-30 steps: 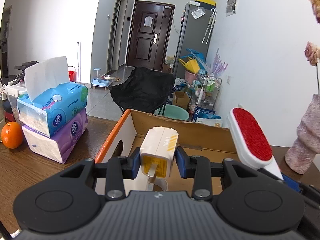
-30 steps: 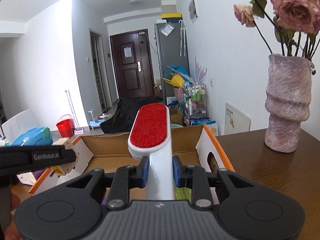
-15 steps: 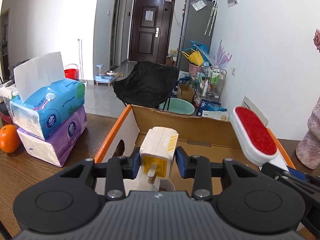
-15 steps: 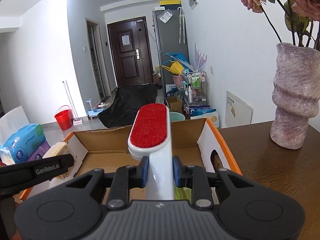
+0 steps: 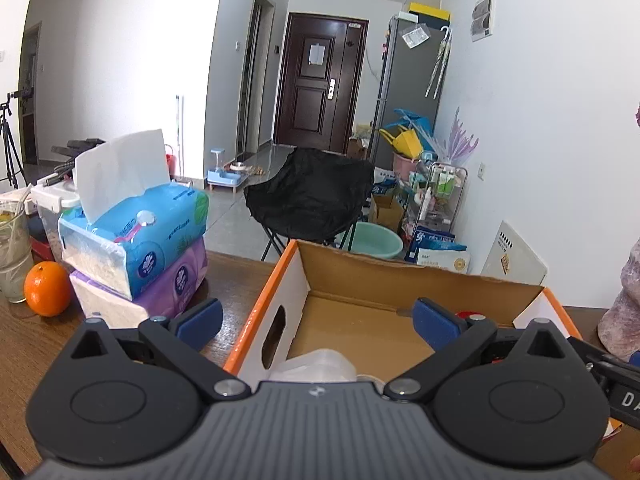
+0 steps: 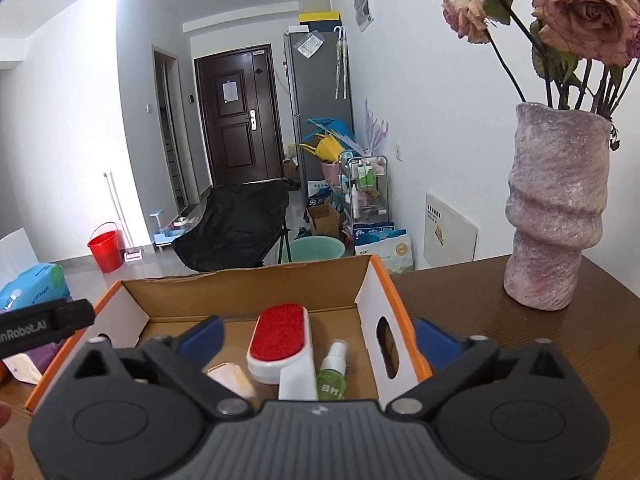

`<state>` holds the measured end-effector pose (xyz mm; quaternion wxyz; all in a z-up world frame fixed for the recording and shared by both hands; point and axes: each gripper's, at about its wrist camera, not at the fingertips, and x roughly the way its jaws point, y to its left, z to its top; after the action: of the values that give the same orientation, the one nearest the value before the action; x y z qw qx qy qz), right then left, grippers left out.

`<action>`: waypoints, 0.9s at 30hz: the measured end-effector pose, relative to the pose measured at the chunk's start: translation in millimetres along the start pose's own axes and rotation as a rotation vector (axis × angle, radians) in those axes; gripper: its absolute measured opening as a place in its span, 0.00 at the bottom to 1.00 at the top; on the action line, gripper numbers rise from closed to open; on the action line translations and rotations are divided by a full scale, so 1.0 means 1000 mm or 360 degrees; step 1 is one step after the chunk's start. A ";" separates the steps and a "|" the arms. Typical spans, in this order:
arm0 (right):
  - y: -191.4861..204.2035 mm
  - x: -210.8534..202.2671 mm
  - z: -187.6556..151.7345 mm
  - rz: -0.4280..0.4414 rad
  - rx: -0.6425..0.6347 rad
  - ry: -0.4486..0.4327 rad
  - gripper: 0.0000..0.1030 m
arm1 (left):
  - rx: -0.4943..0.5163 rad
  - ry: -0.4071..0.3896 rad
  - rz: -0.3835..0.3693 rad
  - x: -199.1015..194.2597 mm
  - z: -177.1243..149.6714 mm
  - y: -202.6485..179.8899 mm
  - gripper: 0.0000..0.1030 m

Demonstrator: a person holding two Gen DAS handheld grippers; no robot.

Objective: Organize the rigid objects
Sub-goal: 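Open both grippers to drop the plug adapter and lint brush into the box, then withdraw both tools from the box toward the items left on the table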

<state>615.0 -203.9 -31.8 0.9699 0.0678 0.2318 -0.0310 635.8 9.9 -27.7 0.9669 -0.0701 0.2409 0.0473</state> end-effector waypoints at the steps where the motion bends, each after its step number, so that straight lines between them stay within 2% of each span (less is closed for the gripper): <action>1: 0.000 -0.001 0.000 0.0005 -0.0005 0.0001 1.00 | 0.0001 0.0008 0.0001 0.001 0.000 0.001 1.00; 6: 0.001 -0.008 -0.002 0.0029 -0.0042 -0.0010 1.00 | 0.0013 0.0023 0.0026 -0.001 -0.005 0.004 1.00; 13: -0.002 -0.034 -0.006 0.0078 -0.0086 -0.0103 1.00 | 0.0017 -0.0009 0.0013 -0.023 -0.009 0.008 1.00; 17: -0.005 -0.053 -0.013 0.0079 -0.0138 -0.0184 1.00 | 0.0035 -0.0050 0.0024 -0.036 -0.014 0.014 1.00; 27: -0.014 -0.099 -0.041 0.0102 -0.0218 -0.0273 1.00 | 0.0038 -0.0089 0.0039 -0.075 -0.034 0.033 1.00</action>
<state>507.5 -209.3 -24.5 0.9890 0.0058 0.1473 0.0102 550.4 33.2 -25.9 0.9733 -0.0542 0.2153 0.0582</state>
